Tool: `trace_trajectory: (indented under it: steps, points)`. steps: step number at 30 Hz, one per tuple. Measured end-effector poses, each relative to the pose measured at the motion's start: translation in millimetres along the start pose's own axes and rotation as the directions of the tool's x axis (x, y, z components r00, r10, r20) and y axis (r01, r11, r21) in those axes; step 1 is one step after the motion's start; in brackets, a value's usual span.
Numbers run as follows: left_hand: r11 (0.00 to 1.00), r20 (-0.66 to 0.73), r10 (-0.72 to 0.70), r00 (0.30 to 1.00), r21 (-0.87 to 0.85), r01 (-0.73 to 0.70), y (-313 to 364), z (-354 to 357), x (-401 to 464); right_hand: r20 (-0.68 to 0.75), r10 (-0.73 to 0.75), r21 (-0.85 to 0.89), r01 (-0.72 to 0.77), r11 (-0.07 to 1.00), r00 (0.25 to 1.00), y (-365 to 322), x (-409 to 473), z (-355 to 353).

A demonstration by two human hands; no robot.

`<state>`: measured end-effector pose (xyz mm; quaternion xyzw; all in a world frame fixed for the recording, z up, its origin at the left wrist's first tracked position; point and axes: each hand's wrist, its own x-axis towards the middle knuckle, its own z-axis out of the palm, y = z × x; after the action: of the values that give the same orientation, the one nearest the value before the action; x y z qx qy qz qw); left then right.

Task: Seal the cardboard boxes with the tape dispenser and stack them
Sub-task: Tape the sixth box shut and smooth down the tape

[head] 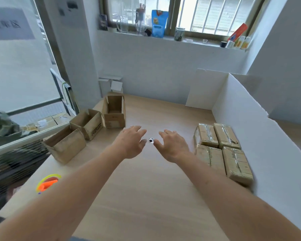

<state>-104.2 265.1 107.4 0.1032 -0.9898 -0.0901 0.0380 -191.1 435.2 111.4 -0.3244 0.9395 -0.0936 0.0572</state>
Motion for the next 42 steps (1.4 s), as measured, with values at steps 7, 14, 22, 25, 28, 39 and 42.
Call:
trace_trajectory:
  steps: [7,14,22,25,28,39,42]
  points:
    - [0.997,0.023,0.007,1.0,0.076,-0.009,-140,-37,-72,-0.028,-0.043,0.004,0.043,0.999,0.999,-157,-2,14]
    - [0.994,0.005,-0.067,0.998,0.085,0.067,-241,-63,-125,0.042,-0.114,0.051,0.112,0.992,0.993,-260,16,43]
    - [0.986,0.047,-0.152,0.987,0.074,0.148,-336,-60,-126,0.134,-0.181,0.066,0.174,0.983,0.974,-339,68,79]
    - [0.983,0.066,-0.178,0.982,0.053,0.175,-370,-48,-112,0.152,-0.18,0.093,0.167,0.982,0.972,-356,104,102]
    - [0.976,0.11,-0.217,0.97,0.043,0.214,-407,-30,-94,0.17,-0.174,0.118,0.155,0.981,0.97,-373,144,133]
    - [0.964,0.282,-0.235,0.93,-0.05,0.259,-503,26,-38,0.334,-0.063,0.153,0.012,0.988,0.94,-415,225,227]
    - [0.967,0.323,-0.2,0.925,-0.089,0.24,-525,44,-25,0.359,0.036,0.162,-0.101,0.982,0.932,-428,238,250]
